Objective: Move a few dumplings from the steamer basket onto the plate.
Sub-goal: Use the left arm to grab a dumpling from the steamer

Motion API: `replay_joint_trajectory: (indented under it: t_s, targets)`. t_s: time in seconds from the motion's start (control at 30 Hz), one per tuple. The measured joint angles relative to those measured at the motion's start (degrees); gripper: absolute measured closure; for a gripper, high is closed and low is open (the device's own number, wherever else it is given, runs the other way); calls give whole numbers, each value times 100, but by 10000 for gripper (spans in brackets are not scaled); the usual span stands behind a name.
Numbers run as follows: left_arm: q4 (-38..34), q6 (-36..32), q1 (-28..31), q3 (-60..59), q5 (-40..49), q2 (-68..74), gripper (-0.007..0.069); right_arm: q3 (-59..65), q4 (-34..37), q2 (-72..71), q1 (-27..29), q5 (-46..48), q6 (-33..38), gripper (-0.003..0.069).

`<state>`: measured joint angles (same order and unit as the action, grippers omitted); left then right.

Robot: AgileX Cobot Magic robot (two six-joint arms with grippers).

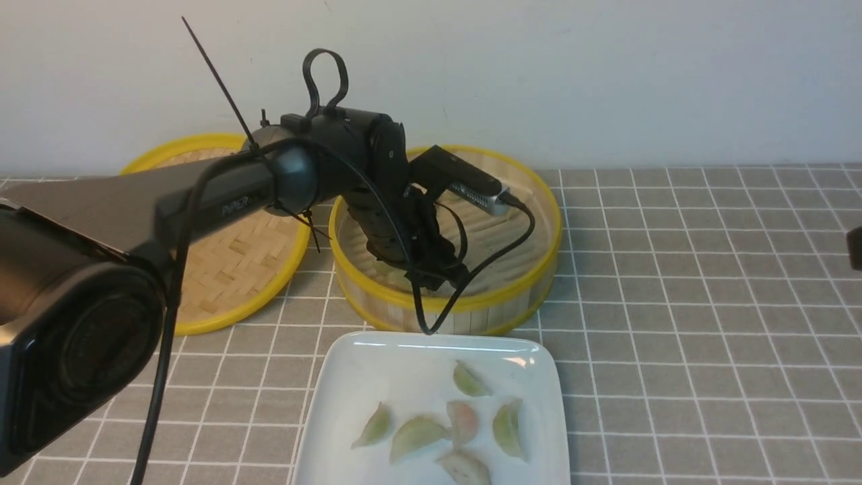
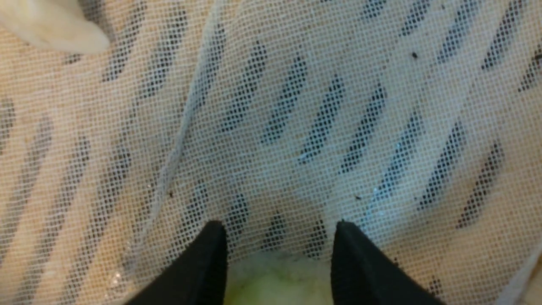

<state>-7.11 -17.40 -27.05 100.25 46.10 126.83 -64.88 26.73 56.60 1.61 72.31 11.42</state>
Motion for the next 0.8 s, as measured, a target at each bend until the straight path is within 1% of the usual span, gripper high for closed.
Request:
replay_joint_trajectory:
  t_s: [0.1, 0.17, 0.27, 0.37, 0.43, 0.6, 0.67, 0.73, 0.8]
  targets:
    - [113, 6, -11, 112, 198, 0, 337, 0, 47, 0, 0, -7, 66, 670]
    - [174, 72, -16, 272, 505, -25, 402, 0, 48, 0, 0, -7, 85, 670]
    - [255, 197, -22, 572, 1075, -194, 571, 0, 66, 0, 0, -14, 97, 670]
    - [267, 259, -22, 840, 1270, -407, 620, 0, 127, 0, 0, -17, 104, 670]
    - [275, 268, -22, 905, 1307, -492, 625, 0, 152, 0, 0, -23, 105, 670]
    - [347, 250, -22, 953, 1893, -535, 629, 0, 197, 0, 0, -52, 110, 670]
    - [382, 242, -22, 953, 1975, -481, 627, 0, 197, 0, 0, -52, 110, 670]
    - [446, 238, -22, 953, 2022, -299, 588, 0, 197, 0, 0, -56, 110, 670]
    - [453, 238, -22, 953, 1977, -158, 522, 0, 197, 0, 0, -56, 110, 670]
